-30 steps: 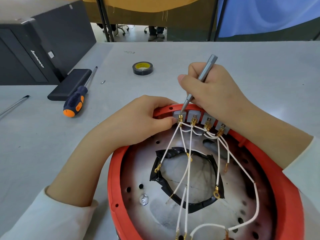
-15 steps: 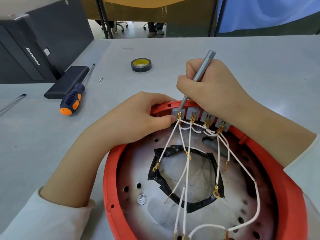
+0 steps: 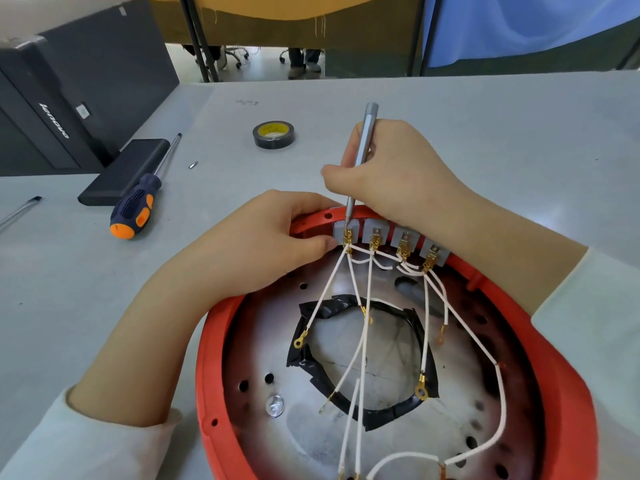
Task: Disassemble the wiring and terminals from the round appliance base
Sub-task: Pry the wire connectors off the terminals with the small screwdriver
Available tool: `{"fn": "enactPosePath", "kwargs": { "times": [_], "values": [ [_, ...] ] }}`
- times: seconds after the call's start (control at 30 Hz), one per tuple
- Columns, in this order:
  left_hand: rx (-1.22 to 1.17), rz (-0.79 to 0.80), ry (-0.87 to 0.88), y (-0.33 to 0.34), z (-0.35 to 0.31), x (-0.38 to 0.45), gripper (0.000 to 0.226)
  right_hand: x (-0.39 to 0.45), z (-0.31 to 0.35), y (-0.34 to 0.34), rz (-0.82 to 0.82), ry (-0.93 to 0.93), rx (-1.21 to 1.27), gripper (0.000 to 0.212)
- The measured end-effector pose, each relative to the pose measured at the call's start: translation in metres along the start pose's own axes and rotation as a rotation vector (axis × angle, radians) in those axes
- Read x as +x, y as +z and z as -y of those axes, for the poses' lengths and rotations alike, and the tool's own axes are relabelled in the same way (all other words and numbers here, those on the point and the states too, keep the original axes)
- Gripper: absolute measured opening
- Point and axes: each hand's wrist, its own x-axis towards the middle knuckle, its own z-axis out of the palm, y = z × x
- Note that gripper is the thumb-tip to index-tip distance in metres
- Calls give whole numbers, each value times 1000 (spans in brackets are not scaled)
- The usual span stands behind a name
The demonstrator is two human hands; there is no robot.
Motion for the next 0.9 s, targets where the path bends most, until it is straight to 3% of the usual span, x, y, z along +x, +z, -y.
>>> {"fn": "enactPosePath", "kwargs": {
  "times": [0.27,0.6,0.9],
  "values": [
    [11,-11,-20,0,-1,-1,27,-5,0,3,-71,-68,-4,32],
    [23,-13,-32,0,-2,1,29,8,-1,3,124,155,93,35],
    [28,-5,-25,0,-3,1,29,11,-1,4,149,221,96,38]
  ]
}}
